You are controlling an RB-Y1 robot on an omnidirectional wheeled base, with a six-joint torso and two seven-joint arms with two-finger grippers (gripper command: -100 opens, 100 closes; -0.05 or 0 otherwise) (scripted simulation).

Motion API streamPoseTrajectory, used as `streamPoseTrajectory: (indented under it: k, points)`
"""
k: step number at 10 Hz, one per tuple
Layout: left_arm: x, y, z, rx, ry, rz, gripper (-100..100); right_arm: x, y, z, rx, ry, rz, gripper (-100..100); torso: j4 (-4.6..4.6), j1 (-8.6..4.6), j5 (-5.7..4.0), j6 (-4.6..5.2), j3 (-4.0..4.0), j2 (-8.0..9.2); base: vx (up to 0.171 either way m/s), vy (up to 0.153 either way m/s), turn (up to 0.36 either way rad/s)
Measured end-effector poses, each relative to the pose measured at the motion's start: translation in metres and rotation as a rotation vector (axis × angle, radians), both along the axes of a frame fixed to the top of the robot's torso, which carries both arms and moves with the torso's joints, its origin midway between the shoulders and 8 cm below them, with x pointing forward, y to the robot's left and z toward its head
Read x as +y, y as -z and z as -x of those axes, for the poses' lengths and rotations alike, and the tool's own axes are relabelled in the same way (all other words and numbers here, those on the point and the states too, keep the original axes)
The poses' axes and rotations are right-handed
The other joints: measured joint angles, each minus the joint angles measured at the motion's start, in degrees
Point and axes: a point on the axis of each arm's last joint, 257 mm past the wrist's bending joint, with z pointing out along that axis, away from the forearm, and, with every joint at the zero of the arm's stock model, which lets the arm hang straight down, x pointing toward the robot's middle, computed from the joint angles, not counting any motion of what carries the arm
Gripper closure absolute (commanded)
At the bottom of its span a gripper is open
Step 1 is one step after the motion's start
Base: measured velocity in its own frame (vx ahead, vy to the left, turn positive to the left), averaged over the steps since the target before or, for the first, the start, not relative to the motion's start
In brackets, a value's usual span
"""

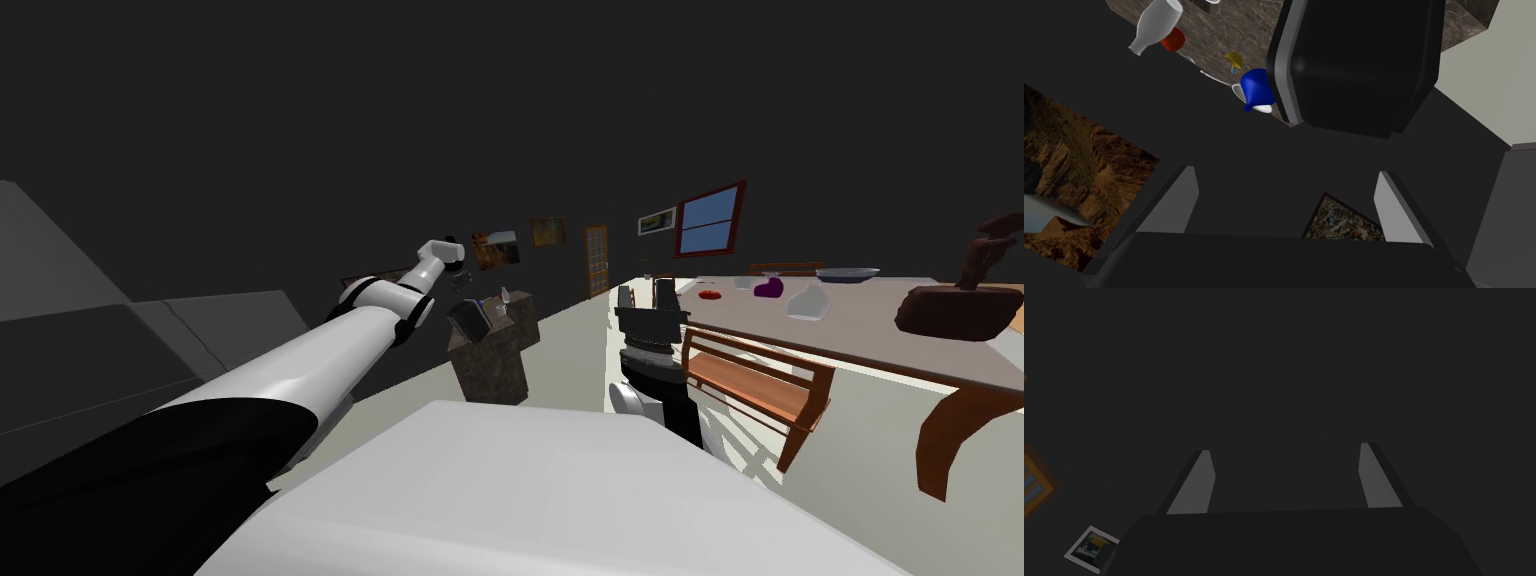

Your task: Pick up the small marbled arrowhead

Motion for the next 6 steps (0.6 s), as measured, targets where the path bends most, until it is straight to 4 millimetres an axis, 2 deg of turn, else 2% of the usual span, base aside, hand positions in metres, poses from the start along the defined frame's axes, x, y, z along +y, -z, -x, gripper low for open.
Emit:
streamPoseTrajectory:
  k: [1, 2, 6]
  points:
    - [-0.0016, -0.0031, -0.0030, -0.006, 0.002, -0.002, -100, 0.0000, 0.0000, 0.0000, 0.000, 0.000, 0.000, 0, -0.01, 0.04, 0.01, -0.01, -0.02, -0.05, -0.017, -0.013, -0.002]
    - [-0.0017, -0.0034, -0.0034, -0.007, 0.003, -0.002, 100, 0.0000, 0.0000, 0.0000, 0.000, 0.000, 0.000, 0, -0.04, 0.14, 0.03, -0.02, -0.09, -0.17, 0.000, 0.000, 0.000]
    - [-0.0018, -0.0034, -0.0034, -0.007, 0.003, -0.002, 100, 0.0000, 0.0000, 0.0000, 0.000, 0.000, 0.000, 0, -0.07, 0.22, 0.06, -0.02, -0.17, -0.30, 0.000, 0.000, 0.000]
